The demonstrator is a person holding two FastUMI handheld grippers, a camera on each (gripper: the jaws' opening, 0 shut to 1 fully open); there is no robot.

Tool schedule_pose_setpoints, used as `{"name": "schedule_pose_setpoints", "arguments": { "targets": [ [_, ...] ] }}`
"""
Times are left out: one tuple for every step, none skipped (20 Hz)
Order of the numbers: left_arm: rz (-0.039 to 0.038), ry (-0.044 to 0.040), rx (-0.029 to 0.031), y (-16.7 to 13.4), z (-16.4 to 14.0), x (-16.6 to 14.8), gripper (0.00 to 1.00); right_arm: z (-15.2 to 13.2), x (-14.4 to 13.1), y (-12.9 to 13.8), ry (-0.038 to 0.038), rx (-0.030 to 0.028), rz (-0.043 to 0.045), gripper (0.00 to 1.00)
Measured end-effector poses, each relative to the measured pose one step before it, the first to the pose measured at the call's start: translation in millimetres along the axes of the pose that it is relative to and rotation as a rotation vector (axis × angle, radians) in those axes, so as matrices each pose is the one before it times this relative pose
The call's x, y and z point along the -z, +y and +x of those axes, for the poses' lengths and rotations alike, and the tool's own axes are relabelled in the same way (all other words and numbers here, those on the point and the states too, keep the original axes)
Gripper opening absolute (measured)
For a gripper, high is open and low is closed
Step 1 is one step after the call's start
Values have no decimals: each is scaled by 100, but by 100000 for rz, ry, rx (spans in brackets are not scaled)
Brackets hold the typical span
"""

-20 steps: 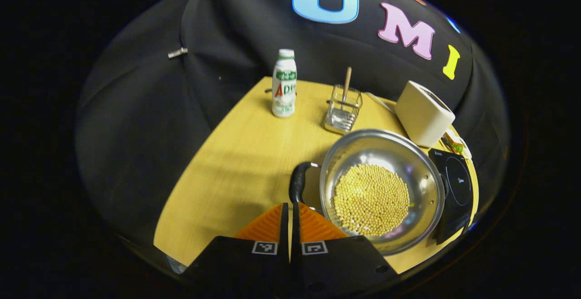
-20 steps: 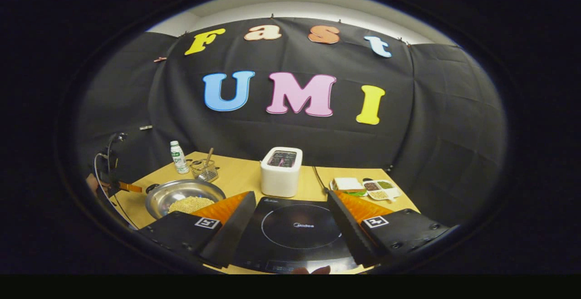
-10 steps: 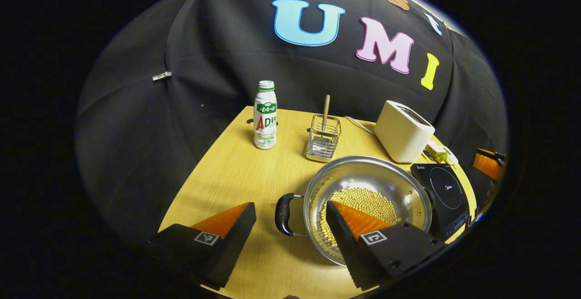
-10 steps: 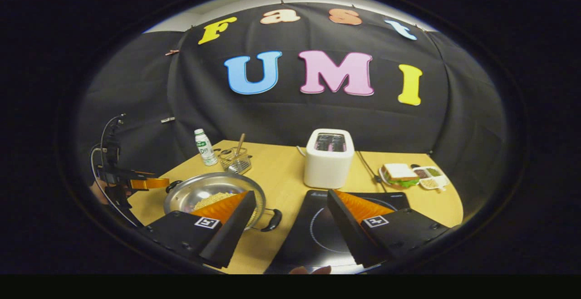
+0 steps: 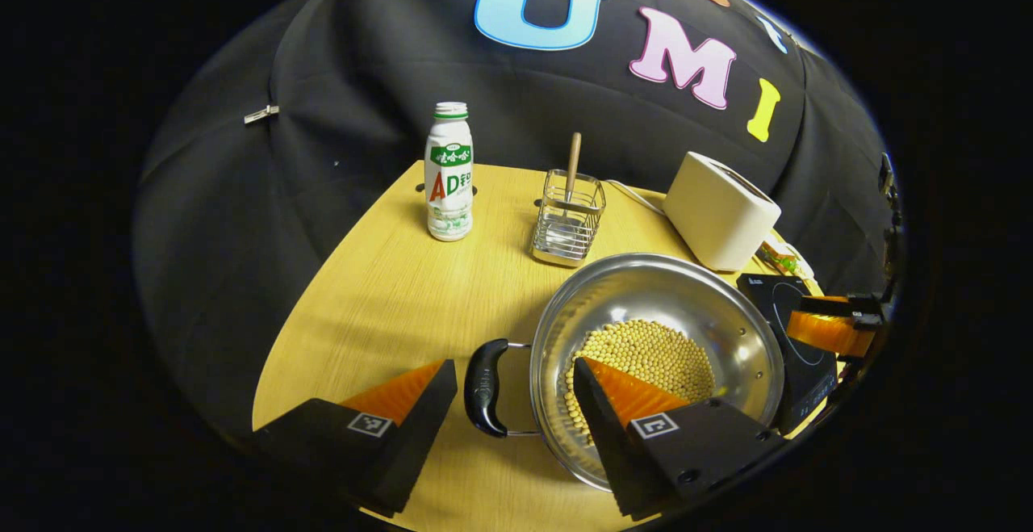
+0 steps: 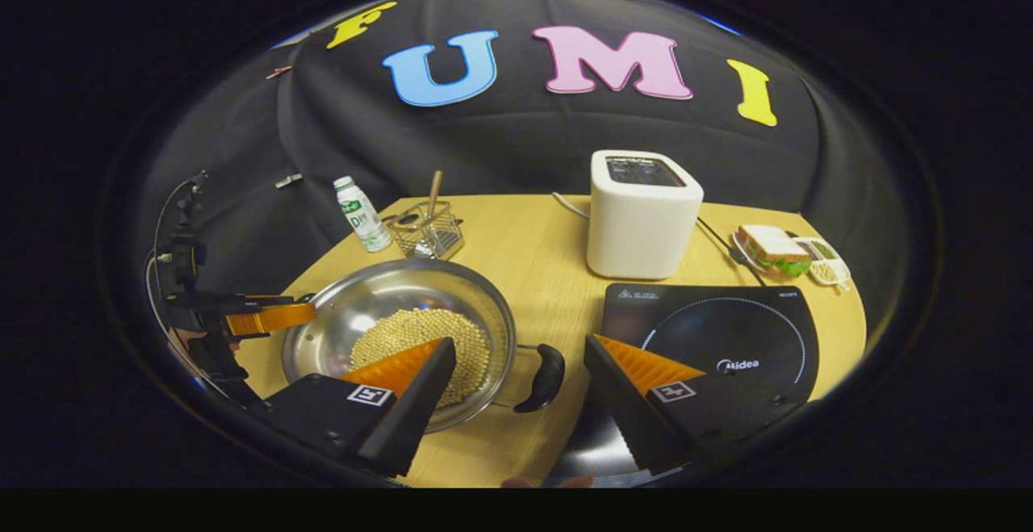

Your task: First push the handle of the pot to place it horizontally, then grasp the pot with both hands and set it on the induction cooktop.

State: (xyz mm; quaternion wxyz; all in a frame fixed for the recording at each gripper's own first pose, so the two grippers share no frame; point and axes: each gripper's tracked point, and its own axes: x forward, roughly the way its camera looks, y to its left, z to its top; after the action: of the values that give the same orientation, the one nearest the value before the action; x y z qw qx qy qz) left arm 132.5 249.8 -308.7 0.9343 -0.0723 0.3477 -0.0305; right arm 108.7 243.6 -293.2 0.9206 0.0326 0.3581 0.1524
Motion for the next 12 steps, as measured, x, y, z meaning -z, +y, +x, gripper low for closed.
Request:
{"name": "schedule_pose_setpoints", "arguments": {
  "targets": [
    [222,1571,145,7,344,293,91,587,752,-166,2013,1246,-111,99],
    [357,1313,-212,107,434,232,91,457,545,-50,2036,601,102,99],
    [529,829,-405,101,412,194,90,385,595,202,1617,183,479,99],
    [376,726,-492,151,341,134,90,336,394,178,927,59,260,92],
    [240,935,-42,72,297,179,89,330,272,54,908,366,-122,98],
    [330,765,94,11,262,118,87,257,262,-6,1044,221,297,99],
    [597,272,-328,54,235,13,85,479,434,153,1159,29,1010,97],
    [464,-88,-646,141,216,-99,78,451,363,55,1188,614,1137,93],
    [-86,-329,-84,-12,196,-18,76,456,165,-216,727,991,816,90],
    [-25,563,31,-34,149,55,72,394,319,44,1226,168,1004,85],
    [523,838,-580,552,848,170,71,397,360,-63,1175,378,1034,84],
    [646,478,-663,126,82,192,69,301,248,-451,859,2119,97,77]
  ]
}}
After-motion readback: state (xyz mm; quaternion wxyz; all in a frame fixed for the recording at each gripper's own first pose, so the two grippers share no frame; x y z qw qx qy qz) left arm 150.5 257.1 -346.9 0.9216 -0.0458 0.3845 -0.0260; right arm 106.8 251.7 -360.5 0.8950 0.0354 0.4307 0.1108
